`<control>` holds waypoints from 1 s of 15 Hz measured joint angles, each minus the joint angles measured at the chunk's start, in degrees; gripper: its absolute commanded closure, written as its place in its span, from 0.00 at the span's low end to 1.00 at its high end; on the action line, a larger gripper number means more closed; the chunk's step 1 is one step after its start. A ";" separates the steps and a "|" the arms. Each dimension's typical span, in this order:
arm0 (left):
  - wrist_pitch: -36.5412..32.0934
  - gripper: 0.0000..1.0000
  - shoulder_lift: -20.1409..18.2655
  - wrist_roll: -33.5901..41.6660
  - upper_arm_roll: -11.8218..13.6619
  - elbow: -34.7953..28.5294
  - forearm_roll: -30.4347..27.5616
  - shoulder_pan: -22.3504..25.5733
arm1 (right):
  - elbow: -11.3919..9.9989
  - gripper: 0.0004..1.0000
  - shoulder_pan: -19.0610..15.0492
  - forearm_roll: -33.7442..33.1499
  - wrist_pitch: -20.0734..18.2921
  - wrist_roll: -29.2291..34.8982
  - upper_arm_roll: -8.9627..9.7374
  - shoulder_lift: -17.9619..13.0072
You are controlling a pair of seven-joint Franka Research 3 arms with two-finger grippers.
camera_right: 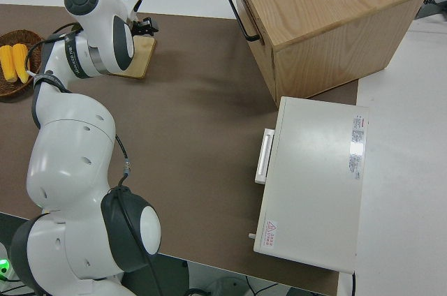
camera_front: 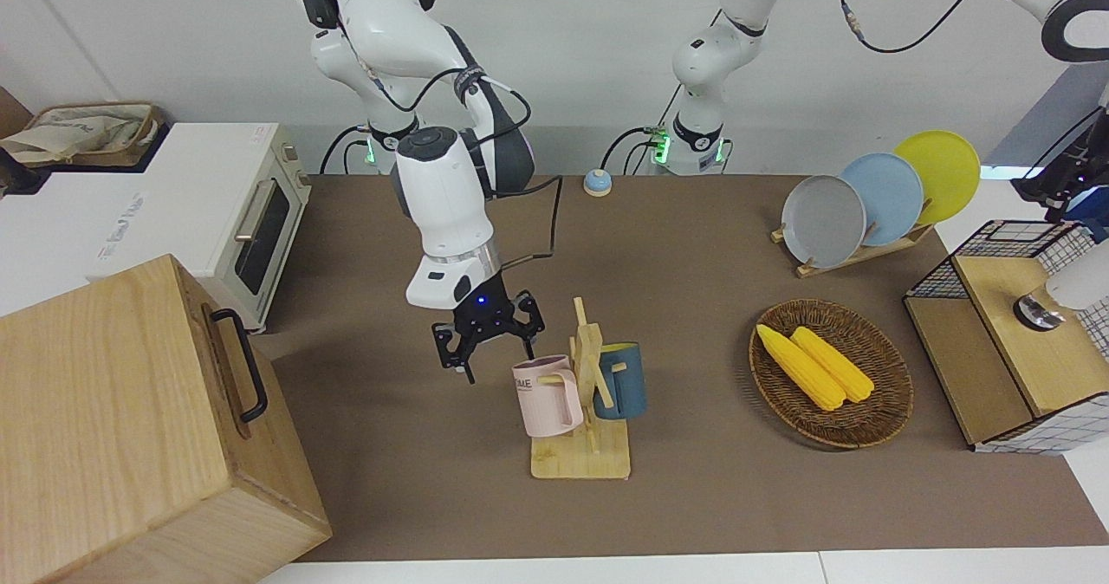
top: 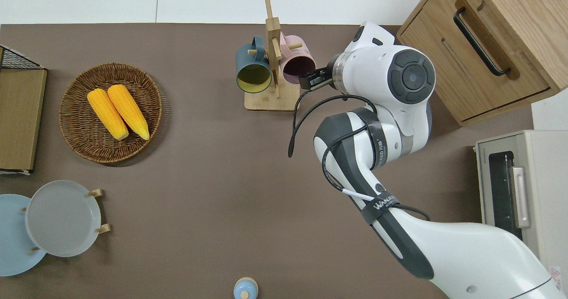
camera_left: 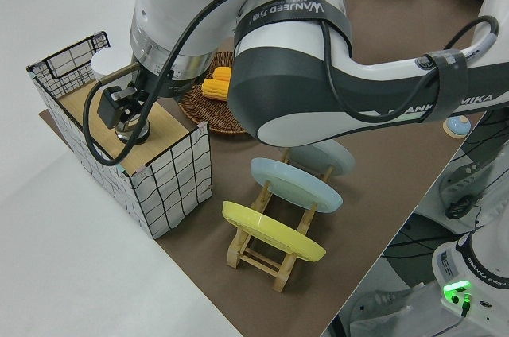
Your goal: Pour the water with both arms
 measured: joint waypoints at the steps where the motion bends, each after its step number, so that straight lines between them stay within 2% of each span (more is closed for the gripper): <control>1: 1.67 0.00 0.22 0.02 -0.06 -0.73 -1.82 0.00 | 0.08 0.40 0.00 0.00 0.31 0.00 0.28 0.19; 6: 8.26 0.00 0.52 0.33 -0.57 -3.15 -8.58 -0.02 | 1.21 0.85 0.00 0.00 1.68 -0.02 0.66 0.66; 8: 11.67 0.00 0.71 0.33 -1.33 -4.27 -10.05 -0.06 | 1.67 1.00 0.00 0.00 2.23 -0.05 0.67 0.98; 15: 19.04 0.00 3.89 0.34 -3.81 -5.05 -12.34 -0.10 | 2.23 1.00 -0.14 -0.09 3.09 -2.13 0.58 1.49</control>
